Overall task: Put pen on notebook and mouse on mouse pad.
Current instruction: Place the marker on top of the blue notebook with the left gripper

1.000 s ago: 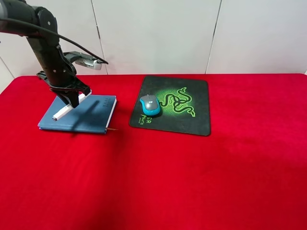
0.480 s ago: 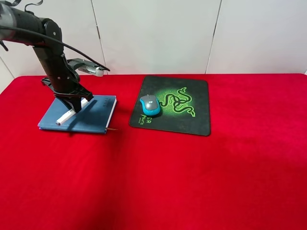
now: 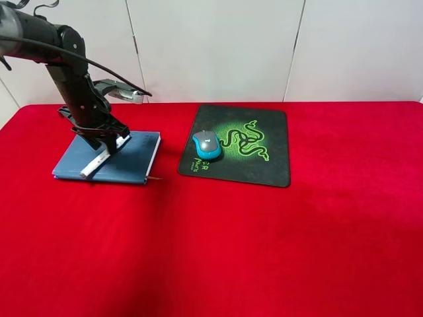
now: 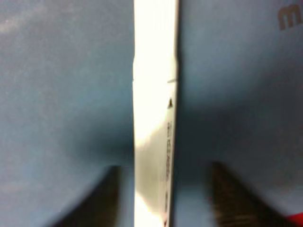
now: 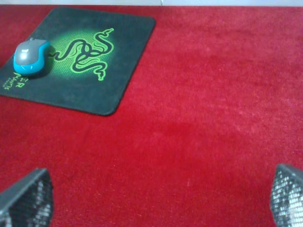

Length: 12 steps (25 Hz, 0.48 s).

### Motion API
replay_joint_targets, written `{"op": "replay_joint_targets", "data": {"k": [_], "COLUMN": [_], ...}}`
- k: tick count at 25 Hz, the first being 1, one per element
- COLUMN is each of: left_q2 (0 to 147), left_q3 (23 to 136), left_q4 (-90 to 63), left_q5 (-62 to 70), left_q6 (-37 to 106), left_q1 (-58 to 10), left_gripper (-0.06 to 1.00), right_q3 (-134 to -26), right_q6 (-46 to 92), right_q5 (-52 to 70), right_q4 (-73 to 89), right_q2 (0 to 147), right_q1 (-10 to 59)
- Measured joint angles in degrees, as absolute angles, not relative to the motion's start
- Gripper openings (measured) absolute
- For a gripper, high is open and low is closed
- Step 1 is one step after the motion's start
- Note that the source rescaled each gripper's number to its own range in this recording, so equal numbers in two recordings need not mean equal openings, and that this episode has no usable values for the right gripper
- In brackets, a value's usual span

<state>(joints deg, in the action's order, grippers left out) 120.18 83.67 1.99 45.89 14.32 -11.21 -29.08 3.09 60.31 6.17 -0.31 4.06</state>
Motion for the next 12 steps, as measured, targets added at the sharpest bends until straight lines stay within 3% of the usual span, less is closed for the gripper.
{"op": "replay_joint_targets", "data": {"k": [1, 3, 6, 12], "left_q2": [120.18, 120.18, 120.18, 118.45], "left_q3": [83.67, 83.67, 83.67, 83.67], "left_q4": [1.33, 1.12, 0.78, 0.72], "left_q5": [45.48, 44.82, 44.69, 44.89], "left_q6": [14.32, 14.32, 14.21, 14.06], "left_q1": [-11.21, -11.21, -11.21, -11.21], "left_gripper": [0.70, 0.88, 0.97, 1.00], "right_q3": [-29.08, -29.08, -29.08, -29.08], "right_q6": [3.09, 3.09, 3.09, 3.09], "right_q5": [60.31, 60.31, 60.31, 60.31], "right_q4": [6.17, 6.17, 6.17, 6.17], "right_q2": [-0.31, -0.31, -0.31, -0.31], "right_q1": [4.06, 4.06, 4.06, 4.06]}}
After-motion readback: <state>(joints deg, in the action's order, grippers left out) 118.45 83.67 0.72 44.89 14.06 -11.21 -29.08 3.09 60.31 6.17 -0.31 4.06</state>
